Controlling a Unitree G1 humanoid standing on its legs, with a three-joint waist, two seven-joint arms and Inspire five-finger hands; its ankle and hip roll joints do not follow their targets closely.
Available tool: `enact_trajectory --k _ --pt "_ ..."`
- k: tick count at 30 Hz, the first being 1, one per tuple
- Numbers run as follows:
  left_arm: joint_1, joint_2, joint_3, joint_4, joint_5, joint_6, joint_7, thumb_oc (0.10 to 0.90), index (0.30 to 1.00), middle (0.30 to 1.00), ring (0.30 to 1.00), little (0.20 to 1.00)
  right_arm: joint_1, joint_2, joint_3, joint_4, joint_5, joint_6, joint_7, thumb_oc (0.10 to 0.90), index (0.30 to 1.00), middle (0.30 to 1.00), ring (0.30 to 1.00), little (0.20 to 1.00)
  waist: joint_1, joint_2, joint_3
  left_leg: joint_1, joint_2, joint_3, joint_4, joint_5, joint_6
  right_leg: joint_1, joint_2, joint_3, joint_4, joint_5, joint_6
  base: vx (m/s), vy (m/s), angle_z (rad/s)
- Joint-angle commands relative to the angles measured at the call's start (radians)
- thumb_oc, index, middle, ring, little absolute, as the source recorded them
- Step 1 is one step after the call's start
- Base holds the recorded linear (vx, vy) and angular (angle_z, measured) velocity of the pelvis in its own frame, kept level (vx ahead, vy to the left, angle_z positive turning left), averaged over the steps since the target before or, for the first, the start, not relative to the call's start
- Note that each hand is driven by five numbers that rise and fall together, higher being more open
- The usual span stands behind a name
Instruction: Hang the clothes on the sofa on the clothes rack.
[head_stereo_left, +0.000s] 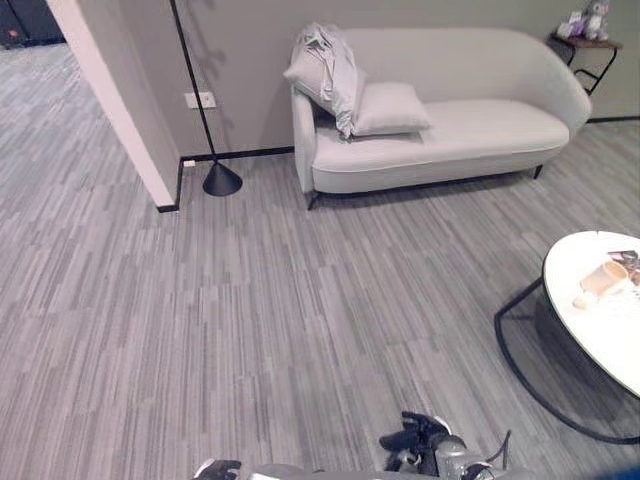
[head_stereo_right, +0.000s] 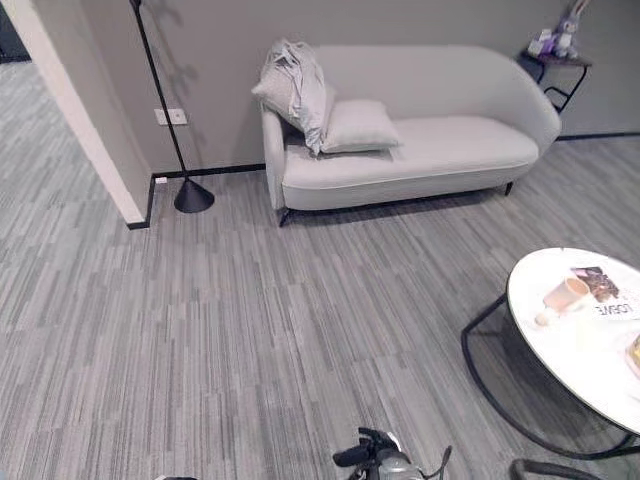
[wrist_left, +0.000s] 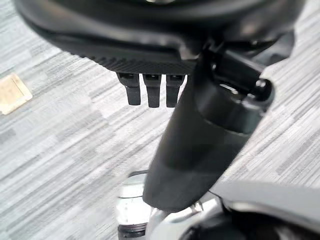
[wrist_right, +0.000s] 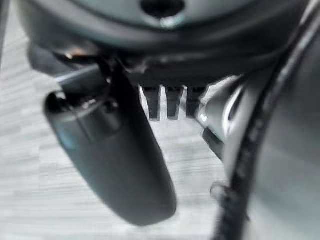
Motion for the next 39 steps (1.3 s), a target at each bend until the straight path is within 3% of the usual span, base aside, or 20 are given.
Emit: enact_trajectory --k 1,4,5,8,12,14,16,19,21,24,26,27,29,31,32,33,35,36,37,39 --pt "-0.020 -0.024 0.006 0.053 -0.015 -0.015 -0.012 0.800 0.900 0.900 0.900 0.900 0.062 0.024 -0.009 0.125 0.074 0.041 -0.030 0.800 0.900 0.900 0.900 0.900 0.037 -0.005 0.003 0.082 0.108 -0.023 -0.059 -0.040 -0.102 -0.026 -0.024 0.029 -0.080 0.209 0.051 0.43 0.015 0.13" --pt "-0.005 -0.017 0.021 0.075 -0.007 -0.008 -0.019 0.800 0.900 0.900 0.900 0.900 0.092 -0.007 -0.086 0.167 0.156 0.062 -0.028 0.800 0.900 0.900 0.900 0.900 0.013 -0.005 -0.041 0.127 0.156 -0.071 -0.059 -0.053 -0.125 0.005 -0.023 0.013 -0.080 0.242 0.045 0.75 0.011 0.32" --pt "0.011 -0.022 0.007 0.085 0.015 -0.003 -0.031 0.800 0.900 0.900 0.900 0.900 0.104 -0.012 -0.102 0.210 0.179 0.075 -0.013 0.800 0.900 0.900 0.900 0.900 0.000 0.010 -0.080 0.148 0.217 -0.094 -0.041 -0.008 -0.145 0.023 0.024 0.037 -0.080 0.256 0.032 0.60 -0.019 0.72" --pt "0.015 -0.017 0.003 0.076 0.006 -0.002 -0.044 0.800 0.900 0.900 0.900 0.900 0.092 -0.011 -0.101 0.238 0.197 0.074 0.000 0.800 0.900 0.900 0.900 0.900 0.001 0.018 -0.107 0.125 0.265 -0.099 0.066 0.057 -0.174 0.048 0.064 0.040 -0.080 0.210 0.006 0.60 -0.046 0.57" --pt "-0.010 -0.003 0.012 0.040 -0.038 0.003 -0.072 0.800 0.900 0.900 0.900 0.900 0.097 -0.003 -0.035 0.212 0.160 0.086 0.046 0.800 0.900 0.900 0.900 0.900 0.027 -0.007 -0.089 -0.036 0.286 -0.091 0.483 0.207 -0.216 0.155 0.132 0.075 -0.080 0.109 -0.075 0.37 -0.029 0.14" --pt "-0.022 0.014 0.046 0.034 -0.094 0.006 -0.067 0.800 0.900 0.900 0.900 0.900 0.071 -0.002 -0.009 0.202 0.187 0.095 0.088 0.800 0.900 0.900 0.900 0.900 0.066 -0.057 -0.026 -0.259 0.308 0.004 0.680 0.171 -0.140 0.225 0.116 0.077 -0.080 0.044 -0.114 0.29 -0.076 -0.21" --pt "-0.019 0.011 0.069 0.051 -0.118 0.008 -0.062 0.800 0.900 0.900 0.900 0.900 0.056 -0.003 -0.001 0.195 0.197 0.089 0.104 0.800 0.900 0.900 0.900 0.900 0.107 -0.077 0.005 -0.365 0.262 0.048 0.667 0.082 -0.125 0.265 0.110 0.099 -0.080 0.006 -0.114 0.33 0.089 -0.08" --pt "-0.010 0.001 0.124 0.077 -0.177 0.015 -0.051 0.800 0.900 0.900 0.900 0.900 0.048 -0.005 -0.009 0.189 0.214 0.074 0.112 0.800 0.900 0.900 0.900 0.900 0.143 -0.079 0.017 -0.438 0.187 0.079 0.499 0.042 -0.124 0.300 0.106 0.098 -0.080 -0.038 -0.105 0.38 0.266 0.04" --pt "0.002 -0.005 0.172 0.104 -0.232 0.026 -0.060 0.800 0.900 0.900 0.900 0.900 0.040 0.006 -0.027 0.191 0.242 0.062 0.114 0.800 0.900 0.900 0.900 0.900 0.192 -0.042 0.001 -0.490 0.159 0.111 0.105 0.226 -0.139 0.375 0.149 0.090 -0.080 -0.103 -0.100 0.45 0.339 -0.48" --pt "0.023 -0.007 0.180 0.116 -0.239 0.033 -0.074 0.800 0.900 0.900 0.900 0.900 0.045 0.019 -0.047 0.194 0.266 0.066 0.128 0.800 0.900 0.900 0.900 0.900 0.238 -0.038 -0.013 -0.528 0.108 0.033 -0.059 0.276 -0.151 0.465 0.158 0.122 -0.080 -0.155 -0.096 0.44 0.313 -0.38" --pt "0.023 -0.007 0.180 0.116 -0.239 0.033 -0.074 0.800 0.900 0.900 0.900 0.900 0.045 0.018 -0.047 0.194 0.266 0.065 0.129 0.800 0.900 0.900 0.900 0.900 0.237 -0.036 -0.014 -0.531 0.108 0.031 -0.059 0.279 -0.150 0.464 0.159 0.121 -0.080 -0.153 -0.096 0.38 0.298 -0.27" --pt "0.051 0.001 0.223 0.150 -0.254 0.042 -0.085 0.800 0.900 0.900 0.900 0.900 0.073 0.022 -0.106 0.196 0.288 0.060 0.131 0.800 0.900 0.900 0.900 0.900 0.239 -0.068 -0.048 -0.475 0.073 -0.005 0.002 0.310 -0.105 0.504 0.113 0.125 0.013 -0.180 -0.079 0.63 0.518 0.35" --pt "0.066 0.004 0.215 0.166 -0.217 0.047 -0.089 0.800 0.900 0.900 0.900 0.900 0.079 0.038 -0.096 0.197 0.268 0.067 0.147 0.800 0.900 0.900 0.900 0.900 0.234 -0.092 -0.071 -0.405 0.036 0.003 0.005 0.272 -0.062 0.470 0.028 0.111 0.213 -0.063 -0.039 0.64 0.603 0.23" --pt "0.074 0.001 0.174 0.153 -0.166 0.038 -0.081 0.800 0.900 0.900 0.900 0.900 0.099 0.033 -0.085 0.185 0.255 0.074 0.156 0.800 0.900 0.900 0.900 0.900 0.206 -0.063 -0.069 -0.313 0.006 0.006 -0.020 0.244 -0.019 0.403 -0.061 0.096 0.488 0.126 -0.004 0.41 0.504 0.02" --pt "0.074 0.000 0.174 0.153 -0.166 0.038 -0.081 0.800 0.900 0.900 0.900 0.900 0.100 0.033 -0.085 0.184 0.255 0.074 0.156 0.800 0.900 0.900 0.900 0.900 0.206 -0.061 -0.071 -0.315 0.006 0.006 -0.018 0.245 -0.018 0.401 -0.061 0.097 0.487 0.129 -0.003 0.63 0.724 0.18" --pt "0.060 0.019 0.097 0.110 -0.093 0.030 -0.075 0.800 0.900 0.900 0.900 0.900 0.105 0.017 -0.061 0.138 0.240 0.068 0.154 0.800 0.900 0.900 0.900 0.900 0.147 0.012 -0.060 -0.194 0.020 0.000 -0.050 0.199 0.015 0.314 -0.163 0.031 0.771 0.177 0.007 0.44 0.479 0.28" --pt "0.046 0.024 0.073 0.105 -0.064 0.028 -0.070 0.800 0.900 0.900 0.900 0.900 0.102 0.015 -0.050 0.123 0.236 0.068 0.157 0.800 0.900 0.900 0.900 0.900 0.122 0.024 -0.052 -0.165 0.028 -0.001 -0.055 0.185 0.016 0.270 -0.158 0.029 0.808 0.131 -0.005 0.38 0.356 0.43" --pt "0.027 0.028 0.041 0.100 -0.050 0.025 -0.062 0.800 0.900 0.900 0.900 0.900 0.090 0.021 -0.013 0.092 0.219 0.057 0.152 0.800 0.900 0.900 0.900 0.900 0.090 0.037 -0.039 -0.129 0.041 -0.007 -0.058 0.173 0.012 0.205 -0.094 0.022 0.778 0.054 -0.039 0.30 0.134 0.47" --pt "0.013 0.032 0.030 0.088 -0.041 0.022 -0.057 0.800 0.900 0.900 0.900 0.900 0.081 0.024 0.018 0.061 0.197 0.052 0.147 0.733 0.799 0.799 0.799 0.799 0.084 0.032 -0.023 -0.106 0.045 -0.013 -0.059 0.159 0.004 0.177 -0.061 -0.003 0.691 0.020 -0.047 0.27 0.021 0.34" --pt "0.006 0.039 0.036 0.078 -0.039 0.014 -0.053 0.800 0.900 0.900 0.900 0.900 0.078 0.026 0.045 0.042 0.171 0.052 0.145 0.726 0.789 0.789 0.789 0.789 0.083 0.027 -0.012 -0.085 0.048 -0.016 -0.059 0.141 -0.002 0.175 -0.054 -0.040 0.607 0.021 -0.042 0.20 -0.101 0.17"
